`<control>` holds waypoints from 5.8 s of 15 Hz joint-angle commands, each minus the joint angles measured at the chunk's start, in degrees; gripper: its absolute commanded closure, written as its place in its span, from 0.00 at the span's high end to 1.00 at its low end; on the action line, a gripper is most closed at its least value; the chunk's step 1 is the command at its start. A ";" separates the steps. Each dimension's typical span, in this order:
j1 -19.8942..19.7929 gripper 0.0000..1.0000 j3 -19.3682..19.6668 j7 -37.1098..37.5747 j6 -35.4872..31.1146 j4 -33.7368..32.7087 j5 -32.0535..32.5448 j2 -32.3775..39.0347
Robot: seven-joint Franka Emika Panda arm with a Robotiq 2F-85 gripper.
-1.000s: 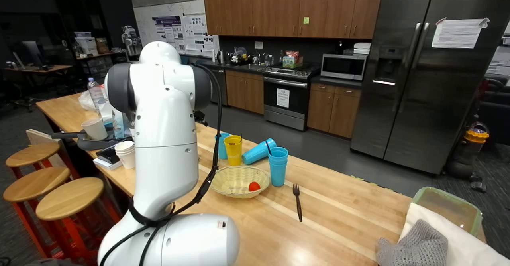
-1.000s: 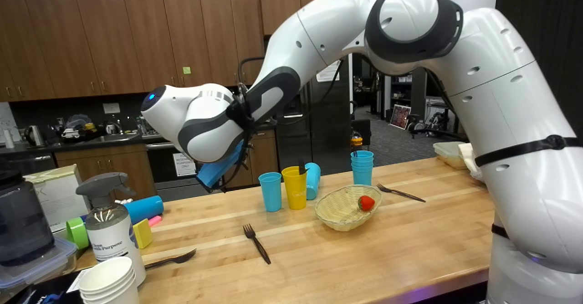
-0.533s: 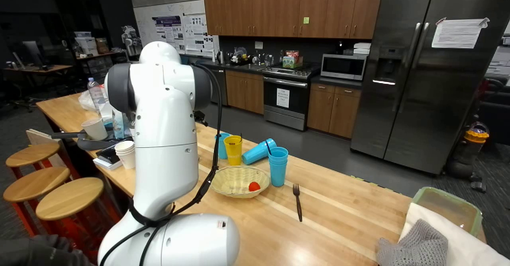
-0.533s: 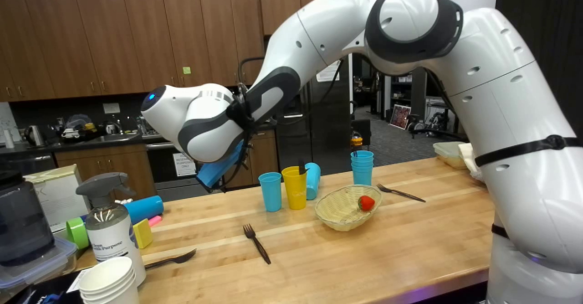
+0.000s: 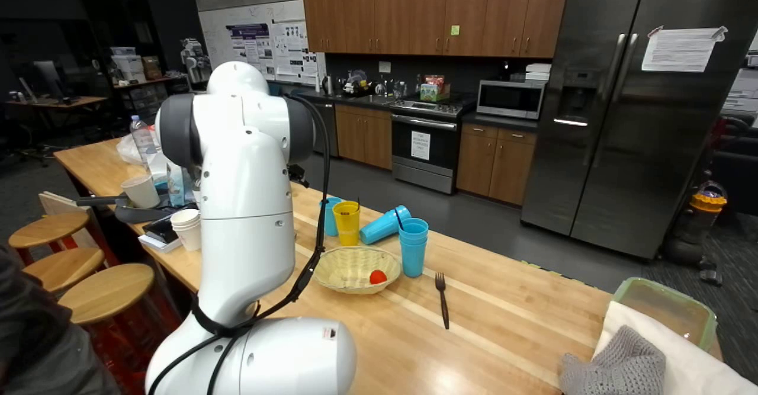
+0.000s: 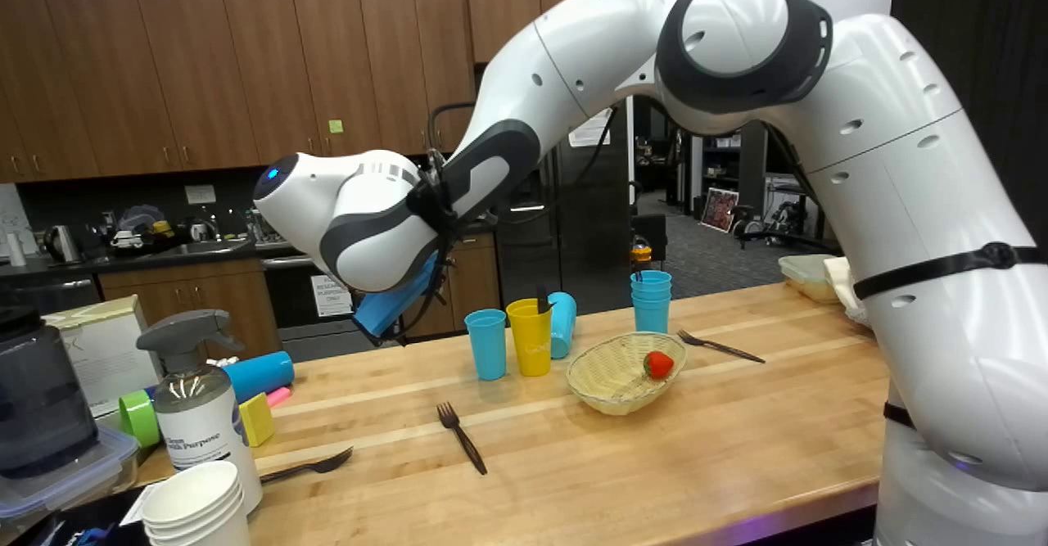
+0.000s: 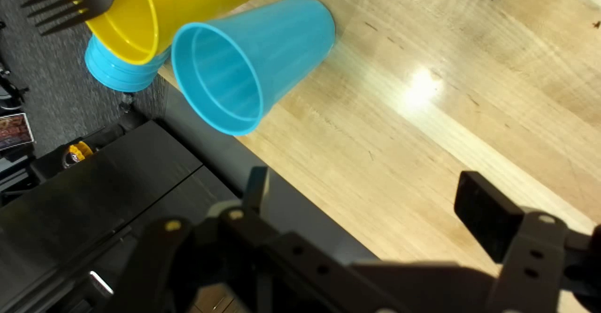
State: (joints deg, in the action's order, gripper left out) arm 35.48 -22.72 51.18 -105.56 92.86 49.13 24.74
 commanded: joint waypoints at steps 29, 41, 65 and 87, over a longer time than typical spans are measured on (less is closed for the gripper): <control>1.79 1.00 2.15 -0.49 -0.29 -0.33 -0.85 -0.10; 1.79 1.00 2.15 -0.49 -0.29 -0.33 -0.85 -0.10; 1.79 1.00 2.15 -0.49 -0.29 -0.33 -0.85 -0.10; 14.50 1.00 11.02 24.52 10.86 -0.13 -21.03 6.65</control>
State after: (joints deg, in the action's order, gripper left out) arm 47.59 -14.62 70.01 -98.52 92.82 29.50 31.79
